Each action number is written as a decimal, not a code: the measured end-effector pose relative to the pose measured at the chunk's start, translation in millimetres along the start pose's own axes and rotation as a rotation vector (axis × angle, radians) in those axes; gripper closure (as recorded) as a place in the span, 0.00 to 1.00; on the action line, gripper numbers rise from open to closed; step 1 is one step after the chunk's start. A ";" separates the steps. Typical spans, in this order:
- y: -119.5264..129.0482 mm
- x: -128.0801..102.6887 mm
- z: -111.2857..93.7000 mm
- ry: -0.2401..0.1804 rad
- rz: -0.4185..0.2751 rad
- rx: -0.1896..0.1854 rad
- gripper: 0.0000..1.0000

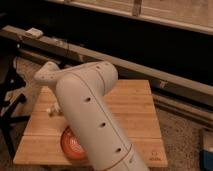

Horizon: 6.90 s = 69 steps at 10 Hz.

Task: Place the bottle in the ceramic bowl

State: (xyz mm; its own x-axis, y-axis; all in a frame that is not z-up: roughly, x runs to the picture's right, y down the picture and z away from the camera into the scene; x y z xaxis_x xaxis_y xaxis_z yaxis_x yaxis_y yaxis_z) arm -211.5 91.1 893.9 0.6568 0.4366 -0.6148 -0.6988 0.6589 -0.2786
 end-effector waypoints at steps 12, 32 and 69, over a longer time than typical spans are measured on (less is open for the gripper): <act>-21.6 -43.7 -11.7 -0.019 0.056 0.086 0.35; 11.0 -79.0 -64.3 -0.180 0.050 -0.072 0.35; -38.4 95.0 -37.1 -0.071 0.197 -0.235 1.00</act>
State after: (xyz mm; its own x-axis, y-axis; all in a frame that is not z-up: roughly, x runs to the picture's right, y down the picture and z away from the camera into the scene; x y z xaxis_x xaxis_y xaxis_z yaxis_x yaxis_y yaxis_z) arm -132.8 84.5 818.8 0.5147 0.5892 -0.6228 -0.8555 0.4015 -0.3271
